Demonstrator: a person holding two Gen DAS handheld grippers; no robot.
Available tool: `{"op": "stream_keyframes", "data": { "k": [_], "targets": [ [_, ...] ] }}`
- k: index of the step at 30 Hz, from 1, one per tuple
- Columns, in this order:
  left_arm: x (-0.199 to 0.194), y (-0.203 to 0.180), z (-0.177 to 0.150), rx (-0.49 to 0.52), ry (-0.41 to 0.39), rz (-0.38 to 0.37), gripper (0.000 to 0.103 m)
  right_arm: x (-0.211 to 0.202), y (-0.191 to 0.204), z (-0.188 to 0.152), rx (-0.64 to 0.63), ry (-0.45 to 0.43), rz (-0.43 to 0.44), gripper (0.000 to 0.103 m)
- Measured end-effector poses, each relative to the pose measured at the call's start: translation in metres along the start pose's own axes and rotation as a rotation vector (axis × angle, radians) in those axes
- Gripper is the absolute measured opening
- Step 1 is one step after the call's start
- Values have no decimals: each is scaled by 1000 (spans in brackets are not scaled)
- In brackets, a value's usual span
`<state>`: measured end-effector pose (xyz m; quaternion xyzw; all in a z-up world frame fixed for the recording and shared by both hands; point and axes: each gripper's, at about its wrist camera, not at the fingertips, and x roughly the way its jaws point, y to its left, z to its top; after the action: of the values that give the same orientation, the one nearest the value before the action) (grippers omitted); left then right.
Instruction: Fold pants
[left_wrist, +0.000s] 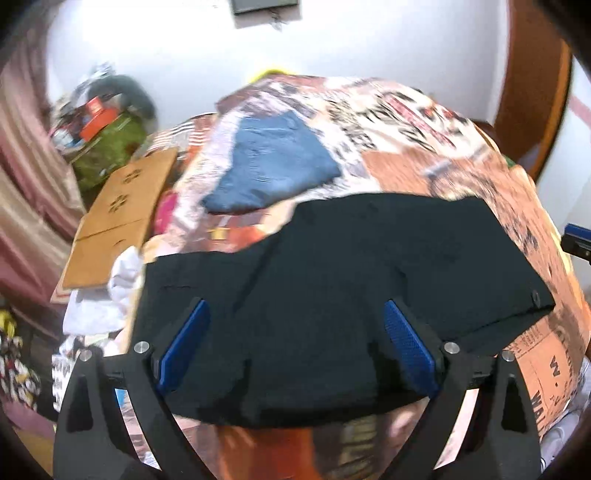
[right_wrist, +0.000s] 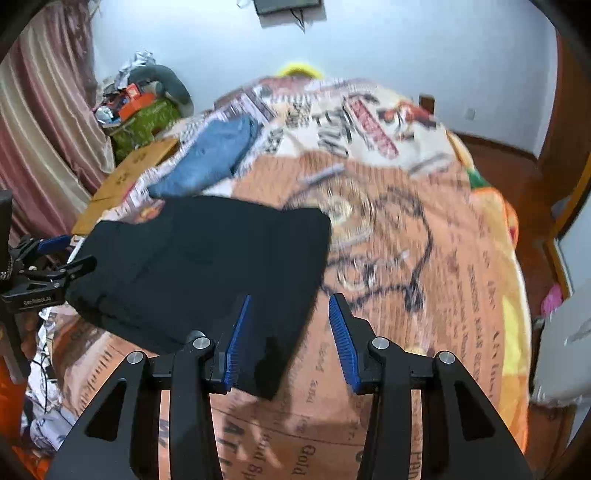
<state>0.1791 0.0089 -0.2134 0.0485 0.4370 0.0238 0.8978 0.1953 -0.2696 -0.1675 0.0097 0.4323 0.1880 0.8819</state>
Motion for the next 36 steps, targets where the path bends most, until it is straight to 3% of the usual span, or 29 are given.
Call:
{"op": "stream_keyframes", "data": {
  "k": [6,12,19,25,32,36],
  "targets": [
    [-13,61,-13,-158,4,30,96,-7,31,15,-57,-61,56,44],
    [-1,115,-47,-311,85,22,96,13,65,20,-115,-43,111,44],
    [27,147,-94,-508,199,-121,96,49,93,15,-161,45,125,44],
    [53,156,-120,-678,285,-309,96,78,97,1,-158,144,113,44],
    [79,156,-115,-774,292,-473,96,87,88,-5,-121,179,137,53],
    [96,153,-104,-800,300,-475,96,89,89,-5,-109,180,155,54]
  ]
}}
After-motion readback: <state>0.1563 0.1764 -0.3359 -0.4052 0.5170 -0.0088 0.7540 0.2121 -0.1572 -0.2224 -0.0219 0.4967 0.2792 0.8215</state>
